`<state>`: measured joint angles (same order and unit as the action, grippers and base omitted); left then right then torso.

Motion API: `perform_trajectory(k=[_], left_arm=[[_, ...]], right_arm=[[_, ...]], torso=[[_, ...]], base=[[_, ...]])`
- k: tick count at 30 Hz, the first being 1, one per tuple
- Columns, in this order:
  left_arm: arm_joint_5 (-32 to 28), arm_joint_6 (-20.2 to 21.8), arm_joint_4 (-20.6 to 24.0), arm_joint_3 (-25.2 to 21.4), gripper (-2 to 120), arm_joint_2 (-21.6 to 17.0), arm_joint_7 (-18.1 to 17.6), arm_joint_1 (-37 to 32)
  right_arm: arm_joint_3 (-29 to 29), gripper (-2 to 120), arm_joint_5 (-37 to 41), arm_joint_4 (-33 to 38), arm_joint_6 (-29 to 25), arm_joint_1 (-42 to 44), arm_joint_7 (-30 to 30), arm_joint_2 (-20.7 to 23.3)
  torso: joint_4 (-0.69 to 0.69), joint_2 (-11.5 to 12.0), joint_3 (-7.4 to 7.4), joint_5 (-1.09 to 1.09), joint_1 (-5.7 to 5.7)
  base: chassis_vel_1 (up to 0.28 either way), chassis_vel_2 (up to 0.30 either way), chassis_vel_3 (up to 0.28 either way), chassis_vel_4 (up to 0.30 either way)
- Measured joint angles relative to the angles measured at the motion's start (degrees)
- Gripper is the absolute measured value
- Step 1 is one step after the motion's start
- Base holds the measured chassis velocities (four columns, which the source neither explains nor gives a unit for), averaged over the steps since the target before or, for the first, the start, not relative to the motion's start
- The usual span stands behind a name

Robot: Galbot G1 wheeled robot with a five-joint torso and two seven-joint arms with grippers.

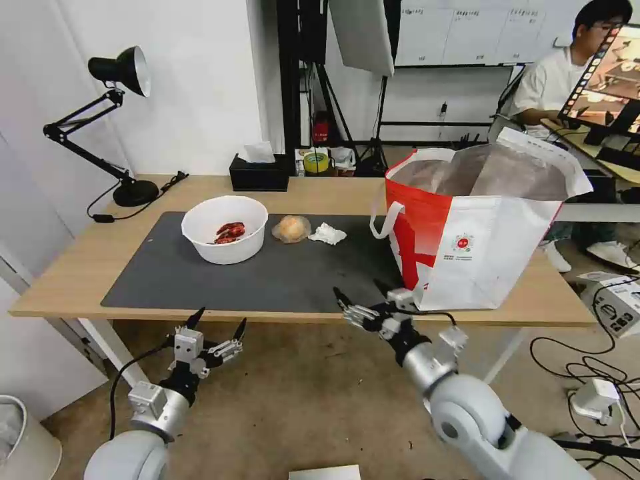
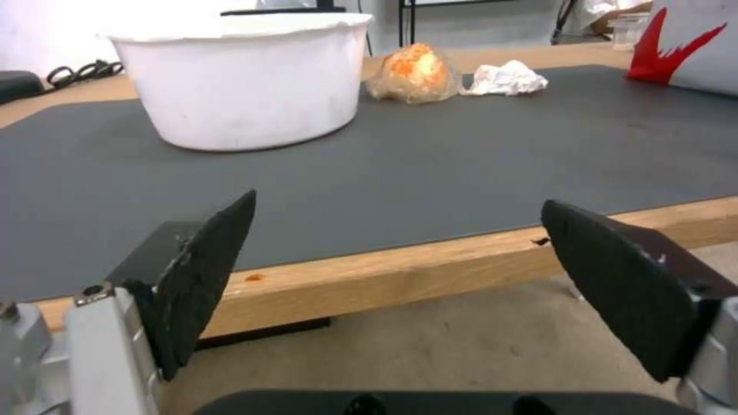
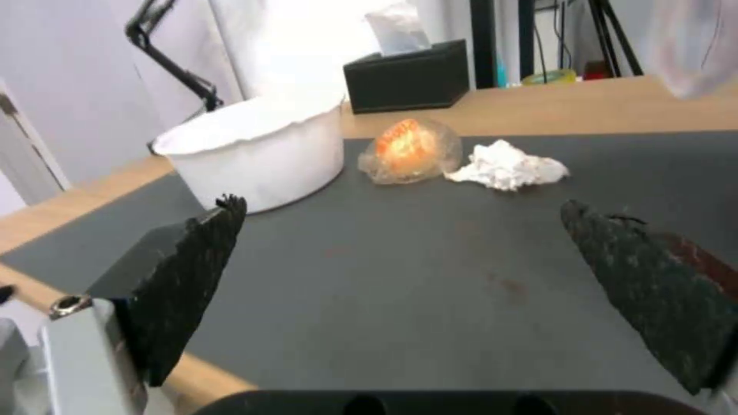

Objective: Pick up the trash from the table and place it into the takeout bag.

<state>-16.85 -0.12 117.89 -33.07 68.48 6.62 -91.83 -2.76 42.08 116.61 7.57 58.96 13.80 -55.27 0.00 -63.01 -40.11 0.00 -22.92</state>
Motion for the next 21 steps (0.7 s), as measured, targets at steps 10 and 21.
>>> perform_trajectory(k=[10, 21], left_arm=[[0.23, 0.06, 0.08, -0.05, 100, 1.01, -0.15, 0.07], [1.76, -0.74, -0.37, -0.14, 100, 2.09, -0.27, -0.1]], right_arm=[[-9.22, 100, 5.67, -6.92, 9.46, -15.09, 12.45, -3.93], [-14.43, 100, 10.55, -21.47, 13.09, -29.16, 21.35, -12.66]], torso=[[0.0, 0.0, 0.0, 0.0, 0.0], [0.0, 0.0, 0.0, -0.01, 0.0]], base=[[0.0, 0.0, 0.0, 0.0], [0.0, 0.0, 0.0, 0.0]])
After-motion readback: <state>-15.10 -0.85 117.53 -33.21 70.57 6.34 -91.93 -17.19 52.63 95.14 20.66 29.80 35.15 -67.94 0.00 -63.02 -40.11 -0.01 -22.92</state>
